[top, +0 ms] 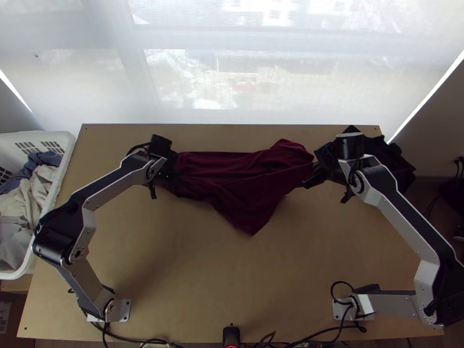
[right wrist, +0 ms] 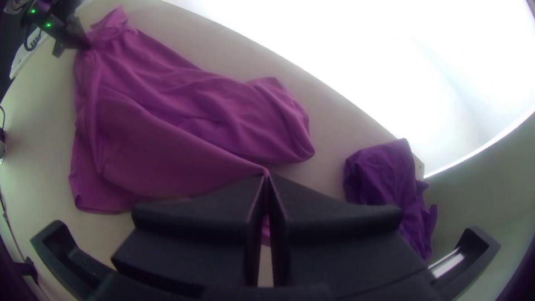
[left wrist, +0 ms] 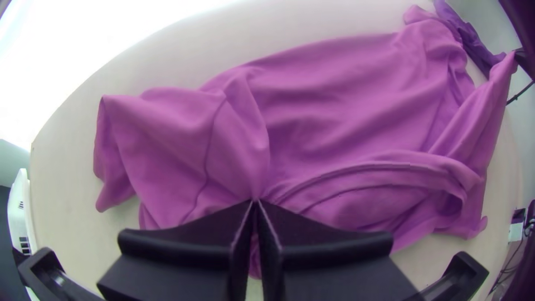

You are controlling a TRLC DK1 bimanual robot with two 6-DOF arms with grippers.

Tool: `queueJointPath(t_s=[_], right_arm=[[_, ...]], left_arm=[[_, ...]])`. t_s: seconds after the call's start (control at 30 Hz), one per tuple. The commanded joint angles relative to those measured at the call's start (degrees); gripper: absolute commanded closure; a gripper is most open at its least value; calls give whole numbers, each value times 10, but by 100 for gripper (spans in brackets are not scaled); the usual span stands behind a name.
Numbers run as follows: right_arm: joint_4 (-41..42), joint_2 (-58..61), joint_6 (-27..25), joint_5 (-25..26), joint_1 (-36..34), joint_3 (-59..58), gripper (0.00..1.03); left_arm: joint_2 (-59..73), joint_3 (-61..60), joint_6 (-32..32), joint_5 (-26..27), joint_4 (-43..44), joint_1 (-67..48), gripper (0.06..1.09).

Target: Fold the t-shirt

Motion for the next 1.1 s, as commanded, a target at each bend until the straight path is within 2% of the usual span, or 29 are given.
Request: queueJointPath(t_s=[0.0,0.27,0.63,0.77,0.9,1.07], right_arm=[[-1,-4,1,1,-1,4,100],[-15,-23,1,1,-2,32,100],[-88,-52,-10,-5,-24,149,100],[-119,-56,-11,-10,-28,232,100],[-147,-54,-11,-10,-20,342,100],[-194,-32,-15,-10,8,502,100]], left_arm=[[-44,-3,4,4,-16,-1,105],[-143,-2,3,5,-48,4,105],[-285,30,-1,32,-95,48,105],[-314,111,-7,58,-132,76,105],[-309,248,-20,94,-173,116,105],[-291,420,-25,95,-221,135,105]])
